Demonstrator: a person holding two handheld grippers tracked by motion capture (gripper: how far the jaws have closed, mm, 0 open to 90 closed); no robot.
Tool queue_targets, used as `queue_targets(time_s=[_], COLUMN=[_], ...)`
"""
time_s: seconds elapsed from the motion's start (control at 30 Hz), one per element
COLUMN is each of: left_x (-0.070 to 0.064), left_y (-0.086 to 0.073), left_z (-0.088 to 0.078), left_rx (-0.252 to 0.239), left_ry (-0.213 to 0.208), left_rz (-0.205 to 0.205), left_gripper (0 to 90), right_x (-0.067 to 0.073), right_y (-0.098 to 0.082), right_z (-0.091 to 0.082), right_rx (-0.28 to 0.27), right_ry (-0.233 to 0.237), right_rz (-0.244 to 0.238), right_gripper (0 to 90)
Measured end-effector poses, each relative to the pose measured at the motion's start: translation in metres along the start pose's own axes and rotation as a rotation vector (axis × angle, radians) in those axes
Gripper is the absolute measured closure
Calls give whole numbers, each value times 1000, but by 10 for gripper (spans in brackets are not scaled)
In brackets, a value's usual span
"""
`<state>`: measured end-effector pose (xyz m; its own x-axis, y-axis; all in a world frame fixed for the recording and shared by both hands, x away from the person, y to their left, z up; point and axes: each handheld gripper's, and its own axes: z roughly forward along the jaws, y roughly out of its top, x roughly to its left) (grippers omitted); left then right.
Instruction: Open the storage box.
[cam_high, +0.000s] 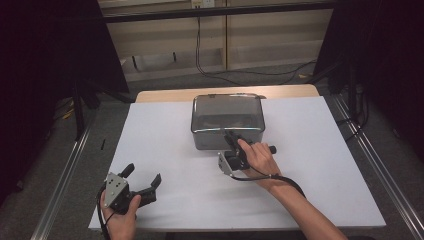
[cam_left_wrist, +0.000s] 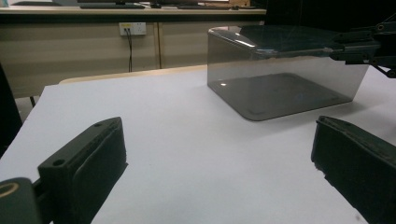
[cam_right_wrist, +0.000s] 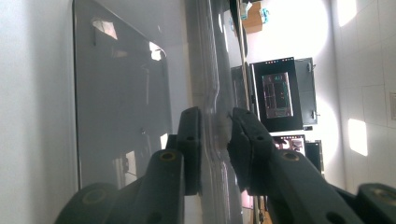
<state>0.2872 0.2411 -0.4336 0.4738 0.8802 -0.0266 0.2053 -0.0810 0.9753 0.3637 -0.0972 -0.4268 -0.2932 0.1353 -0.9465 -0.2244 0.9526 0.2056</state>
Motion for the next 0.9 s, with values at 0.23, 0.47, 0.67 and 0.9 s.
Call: queue_targets(time_s=[0.23, 0.47, 0.67, 0.9], left_x=[0, 0, 1, 4], left_y=[0, 0, 1, 1], left_z=[1, 1, 0, -1], left_rx=[2, -1, 3, -4], left_ry=[-9, -10, -11, -11], left_rz=[-12, -12, -9, -31], left_gripper=[32, 32, 32, 30], right_x=[-1, -3, -8, -9], right_y=[0, 0, 1, 1], right_z=[0, -2, -3, -4], right_rx=[-3, -6, -24, -28], right_ry=[6, 0, -14, -22], right_rz=[7, 27, 32, 35], right_gripper=[769, 774, 790, 792])
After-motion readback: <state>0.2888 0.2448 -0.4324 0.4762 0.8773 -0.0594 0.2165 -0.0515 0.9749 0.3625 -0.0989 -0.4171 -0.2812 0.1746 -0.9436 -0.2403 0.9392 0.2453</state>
